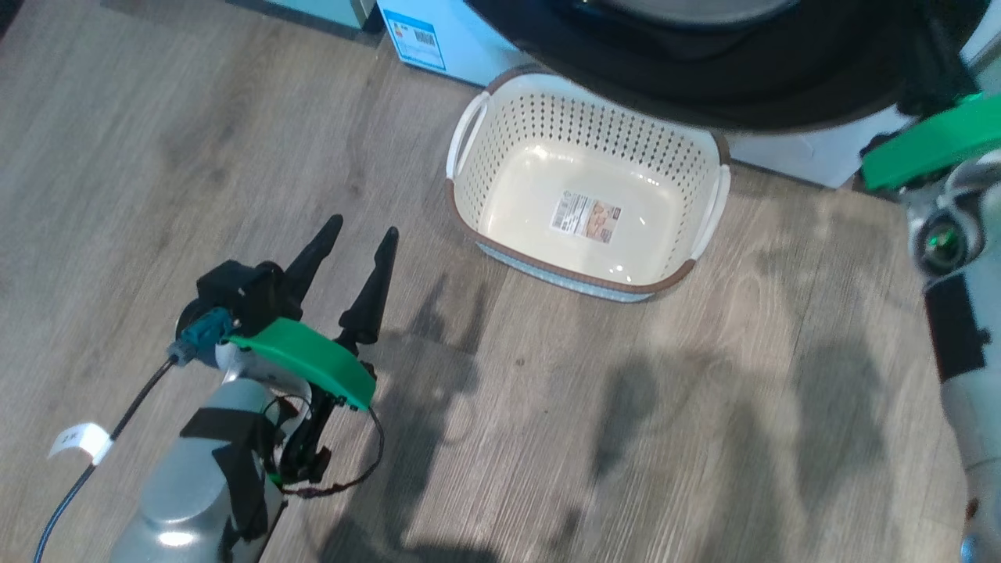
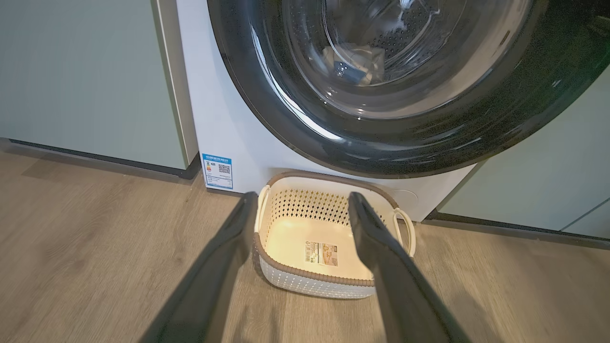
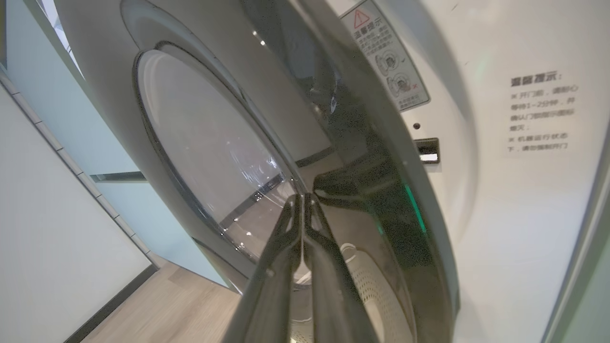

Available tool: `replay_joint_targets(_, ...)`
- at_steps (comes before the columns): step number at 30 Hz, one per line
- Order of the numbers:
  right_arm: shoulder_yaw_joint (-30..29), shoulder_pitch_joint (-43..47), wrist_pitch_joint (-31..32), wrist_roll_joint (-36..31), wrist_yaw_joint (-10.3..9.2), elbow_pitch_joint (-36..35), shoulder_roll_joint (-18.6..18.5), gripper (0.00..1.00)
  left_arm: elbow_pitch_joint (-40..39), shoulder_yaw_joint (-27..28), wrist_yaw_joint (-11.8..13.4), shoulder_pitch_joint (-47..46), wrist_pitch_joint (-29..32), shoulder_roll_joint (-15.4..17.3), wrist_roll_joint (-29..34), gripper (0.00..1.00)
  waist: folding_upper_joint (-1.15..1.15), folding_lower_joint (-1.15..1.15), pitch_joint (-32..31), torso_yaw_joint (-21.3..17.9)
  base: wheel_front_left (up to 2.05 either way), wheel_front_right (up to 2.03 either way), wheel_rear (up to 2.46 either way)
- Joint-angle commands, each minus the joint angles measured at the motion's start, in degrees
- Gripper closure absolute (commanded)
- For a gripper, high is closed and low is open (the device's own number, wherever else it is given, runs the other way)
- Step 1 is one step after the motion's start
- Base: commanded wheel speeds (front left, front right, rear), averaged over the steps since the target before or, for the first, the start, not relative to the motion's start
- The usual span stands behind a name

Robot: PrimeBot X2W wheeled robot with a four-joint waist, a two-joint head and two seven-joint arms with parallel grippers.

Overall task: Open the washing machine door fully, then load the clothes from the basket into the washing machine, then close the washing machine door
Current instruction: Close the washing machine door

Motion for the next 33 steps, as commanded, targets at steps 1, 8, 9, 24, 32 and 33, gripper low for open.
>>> replay_joint_targets(1,-0.4,-2.6,-0.3,-0.8,0.25,-1.3,0.6,1.0,-1.7,2.5,0.0,-2.0,-0.4,1.3,0.4,0.0,0.0,-0.01,0.8,0.0,0.0,0.0,0.0)
replay_joint_targets(8,-4.3,-7.5,-0.3,-2.6,0.25,0.2,0.6,1.0,-1.8,2.6,0.0,-3.1,-0.4,1.1,0.5,0.0,0.0,-0.01,2.8,-0.1,0.0,0.0,0.0)
replay_joint_targets(9,-4.7,-8.1,-0.3,-2.8,0.25,0.5,0.6,1.0,-1.8,2.5,0.0,-3.3,-0.4,1.1,0.5,0.0,0.0,-0.01,3.0,-0.1,0.0,0.0,0.0)
replay_joint_targets(24,-11.0,-14.6,-0.3,-7.1,0.25,3.3,0.6,1.0,-2.1,2.2,0.0,-5.0,-0.4,0.7,0.5,0.0,0.0,-0.01,6.2,0.2,0.0,0.0,0.0)
replay_joint_targets(32,-12.8,-15.9,-0.3,-7.2,0.25,3.7,0.6,1.0,-2.0,2.2,0.0,-5.5,-0.4,0.4,0.5,0.0,0.0,-0.01,7.1,0.3,0.0,0.0,0.0)
replay_joint_targets(33,-13.0,-16.0,-0.3,-7.1,0.25,3.7,0.6,1.0,-2.0,2.3,0.0,-5.5,-0.4,0.4,0.5,0.0,0.0,-0.01,7.2,0.3,0.0,0.0,0.0)
